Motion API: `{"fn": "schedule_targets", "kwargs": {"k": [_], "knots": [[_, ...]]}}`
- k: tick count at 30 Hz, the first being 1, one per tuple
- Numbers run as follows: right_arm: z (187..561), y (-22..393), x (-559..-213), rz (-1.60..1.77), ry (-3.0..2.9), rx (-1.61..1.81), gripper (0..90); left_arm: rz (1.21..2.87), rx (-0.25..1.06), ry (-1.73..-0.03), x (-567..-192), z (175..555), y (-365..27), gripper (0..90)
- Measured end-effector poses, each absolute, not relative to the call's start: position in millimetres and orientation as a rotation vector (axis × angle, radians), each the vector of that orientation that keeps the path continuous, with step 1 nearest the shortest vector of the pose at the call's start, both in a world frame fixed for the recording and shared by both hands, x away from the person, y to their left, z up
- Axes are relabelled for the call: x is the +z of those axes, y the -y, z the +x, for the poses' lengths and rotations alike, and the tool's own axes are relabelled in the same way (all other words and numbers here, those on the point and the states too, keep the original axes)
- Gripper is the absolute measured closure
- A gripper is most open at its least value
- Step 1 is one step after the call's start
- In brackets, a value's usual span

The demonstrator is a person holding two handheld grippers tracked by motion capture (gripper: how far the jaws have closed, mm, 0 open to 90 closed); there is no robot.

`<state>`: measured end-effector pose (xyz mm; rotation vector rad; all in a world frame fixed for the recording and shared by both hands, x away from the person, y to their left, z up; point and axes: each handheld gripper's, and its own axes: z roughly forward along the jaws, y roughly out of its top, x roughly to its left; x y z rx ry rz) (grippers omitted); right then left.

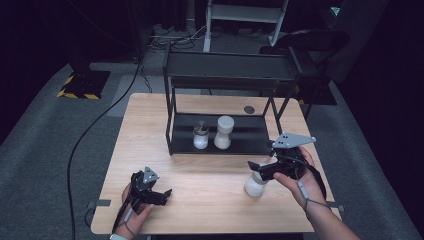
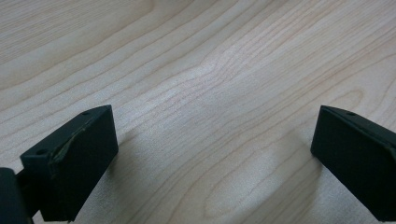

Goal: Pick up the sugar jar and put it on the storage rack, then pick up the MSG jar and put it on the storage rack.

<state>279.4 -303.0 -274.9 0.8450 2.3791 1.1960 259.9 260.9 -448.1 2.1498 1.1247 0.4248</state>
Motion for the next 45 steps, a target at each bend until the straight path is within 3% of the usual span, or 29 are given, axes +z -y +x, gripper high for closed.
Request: {"fn": "schedule_targets", "kwargs": {"k": [31,45], "knots": [[262.2,332.2,-349.4,0.944,-2.385,1.175,4.9,2.149,0.426,-1.125,-448.2,259.8,-260.7,0.6],[274.4,332.4,-372.1,0.968,-2.423,1.145,13.5,2.15,0.426,-1.125,-448.1,259.9,-260.7,0.6]]}}
